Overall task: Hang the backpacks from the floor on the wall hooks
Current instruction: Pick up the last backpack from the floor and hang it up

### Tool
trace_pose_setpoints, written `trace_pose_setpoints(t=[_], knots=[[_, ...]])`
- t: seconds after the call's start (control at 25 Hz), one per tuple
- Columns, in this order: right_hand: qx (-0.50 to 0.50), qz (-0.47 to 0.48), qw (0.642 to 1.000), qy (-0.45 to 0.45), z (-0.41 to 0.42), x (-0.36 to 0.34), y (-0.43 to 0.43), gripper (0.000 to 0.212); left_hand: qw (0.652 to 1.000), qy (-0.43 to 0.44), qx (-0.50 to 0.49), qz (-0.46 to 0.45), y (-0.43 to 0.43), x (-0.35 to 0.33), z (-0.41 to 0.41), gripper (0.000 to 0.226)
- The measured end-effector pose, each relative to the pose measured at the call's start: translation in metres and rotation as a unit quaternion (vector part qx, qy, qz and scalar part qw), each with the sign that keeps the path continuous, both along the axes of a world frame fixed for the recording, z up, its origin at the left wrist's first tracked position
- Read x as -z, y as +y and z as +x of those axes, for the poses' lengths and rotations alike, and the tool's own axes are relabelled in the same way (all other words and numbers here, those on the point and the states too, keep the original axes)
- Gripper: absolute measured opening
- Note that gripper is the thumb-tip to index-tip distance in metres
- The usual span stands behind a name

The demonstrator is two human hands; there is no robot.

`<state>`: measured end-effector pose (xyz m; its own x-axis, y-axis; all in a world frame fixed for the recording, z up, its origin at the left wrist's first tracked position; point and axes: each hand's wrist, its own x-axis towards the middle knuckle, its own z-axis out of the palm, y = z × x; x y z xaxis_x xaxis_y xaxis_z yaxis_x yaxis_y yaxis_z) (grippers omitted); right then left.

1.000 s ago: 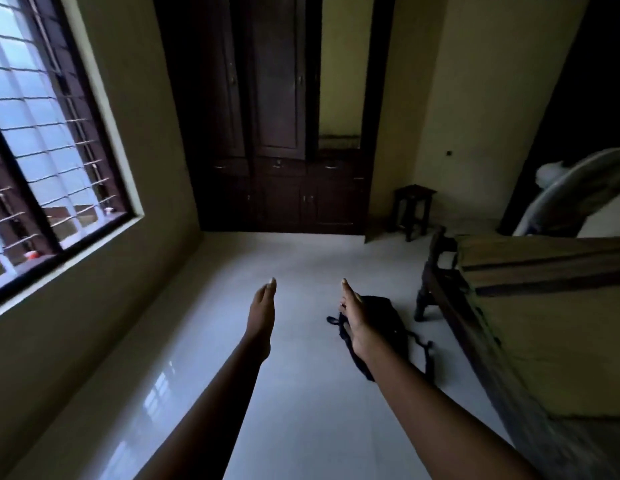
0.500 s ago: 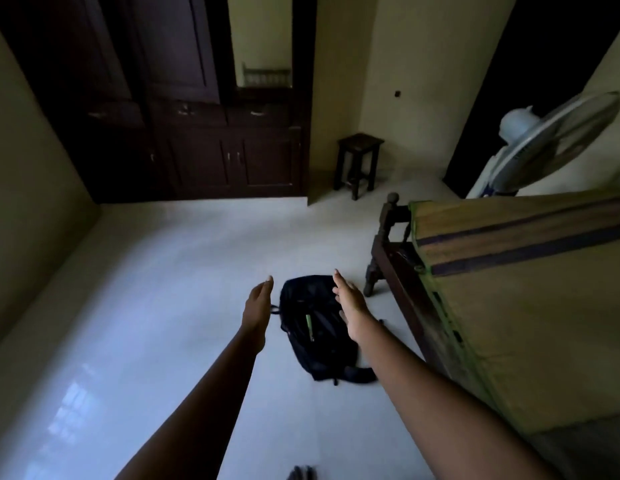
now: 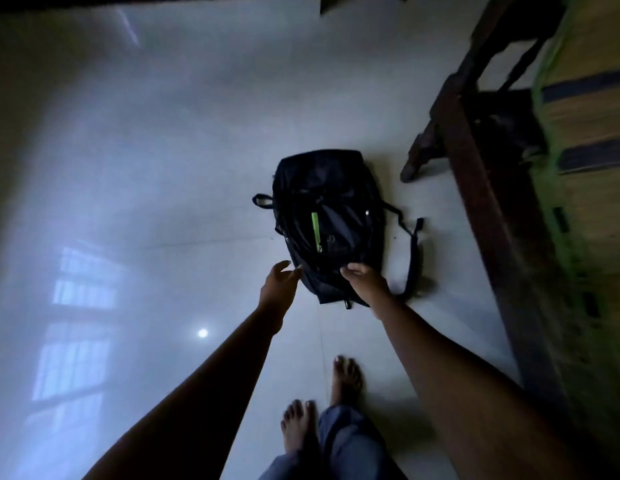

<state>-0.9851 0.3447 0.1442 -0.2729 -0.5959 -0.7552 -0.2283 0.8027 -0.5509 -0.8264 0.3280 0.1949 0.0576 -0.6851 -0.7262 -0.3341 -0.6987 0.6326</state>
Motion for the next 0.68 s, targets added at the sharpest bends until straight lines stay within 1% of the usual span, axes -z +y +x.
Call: trace_pose_setpoints(t=[0.08, 0.16, 0.24, 0.36, 0.4, 0.48, 0.52, 0.6, 0.68], knots=[[-0.057, 0.026, 0.998, 0.026, -0.001, 0.096, -0.011, 0.043, 1.0, -0.011, -0.011, 0.025, -0.012, 0.084, -0.008, 0.045], [-0.125, 0.043, 0.989, 0.06, 0.001, 0.172, -0.012, 0.041, 0.999, -0.022, -0.012, 0.036, -0.013, 0.146, -0.01, 0.041], [-0.177, 0.041, 0.978, 0.103, 0.002, 0.25, -0.014, 0.042, 0.998, -0.031, -0.015, 0.049, -0.011, 0.215, -0.013, 0.039], [-0.232, 0.051, 0.96, 0.151, 0.006, 0.305, -0.015, 0.055, 0.996, -0.029, -0.032, 0.073, -0.005, 0.272, -0.011, 0.037], [-0.254, 0.065, 0.95, 0.169, 0.007, 0.316, -0.013, 0.058, 0.996, -0.026, -0.032, 0.078, -0.002, 0.283, -0.01, 0.037], [-0.295, 0.085, 0.929, 0.206, 0.007, 0.319, -0.013, 0.057, 0.996, -0.024, -0.033, 0.084, 0.0, 0.287, -0.01, 0.035], [-0.297, 0.081, 0.929, 0.204, 0.009, 0.31, -0.014, 0.055, 0.995, -0.022, -0.037, 0.087, 0.0, 0.28, -0.011, 0.034], [-0.288, 0.046, 0.943, 0.162, 0.015, 0.27, -0.022, 0.045, 0.995, -0.007, -0.055, 0.088, -0.002, 0.252, -0.012, 0.032], [-0.271, 0.003, 0.958, 0.097, 0.025, 0.207, -0.031, 0.029, 0.993, 0.011, -0.078, 0.082, -0.007, 0.205, -0.012, 0.029]])
